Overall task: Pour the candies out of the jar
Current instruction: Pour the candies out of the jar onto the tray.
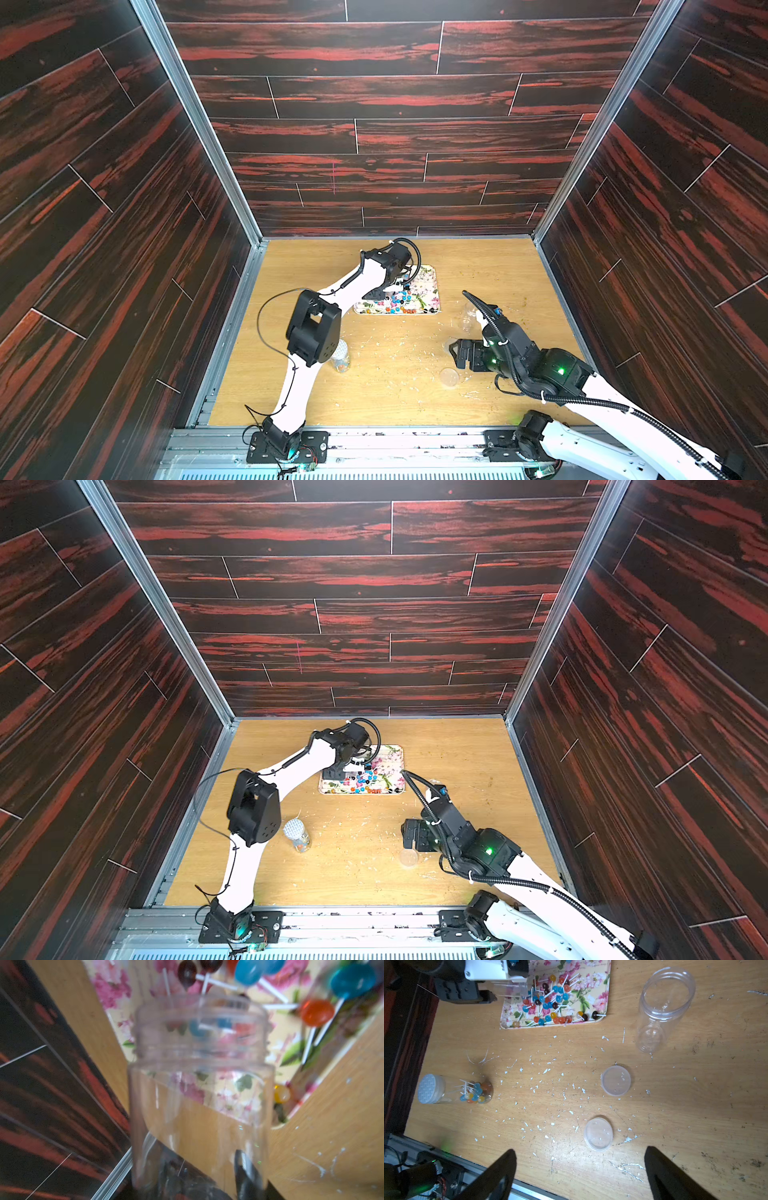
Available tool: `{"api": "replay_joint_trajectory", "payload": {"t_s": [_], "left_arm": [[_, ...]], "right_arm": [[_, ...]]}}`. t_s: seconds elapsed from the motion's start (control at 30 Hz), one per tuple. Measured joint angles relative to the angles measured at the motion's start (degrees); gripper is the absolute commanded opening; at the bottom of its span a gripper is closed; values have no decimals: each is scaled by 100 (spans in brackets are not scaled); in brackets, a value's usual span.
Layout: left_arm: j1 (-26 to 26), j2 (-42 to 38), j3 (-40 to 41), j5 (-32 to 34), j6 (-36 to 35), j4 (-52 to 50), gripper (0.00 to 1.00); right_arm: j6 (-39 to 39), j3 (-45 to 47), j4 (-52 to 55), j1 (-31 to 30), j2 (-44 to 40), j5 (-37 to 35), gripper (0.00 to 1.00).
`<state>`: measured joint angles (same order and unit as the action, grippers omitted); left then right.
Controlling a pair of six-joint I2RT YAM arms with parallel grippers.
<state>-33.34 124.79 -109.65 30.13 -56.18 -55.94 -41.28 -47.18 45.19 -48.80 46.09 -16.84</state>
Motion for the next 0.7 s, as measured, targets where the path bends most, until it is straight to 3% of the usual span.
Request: {"api": "replay_joint_trajectory", "payload": {"t_s": [0.7], "left_arm": [[-11,-334,380,358,-361,496,47]], "right_arm": [[-120,136,138,2,-444,-11,99]]}}
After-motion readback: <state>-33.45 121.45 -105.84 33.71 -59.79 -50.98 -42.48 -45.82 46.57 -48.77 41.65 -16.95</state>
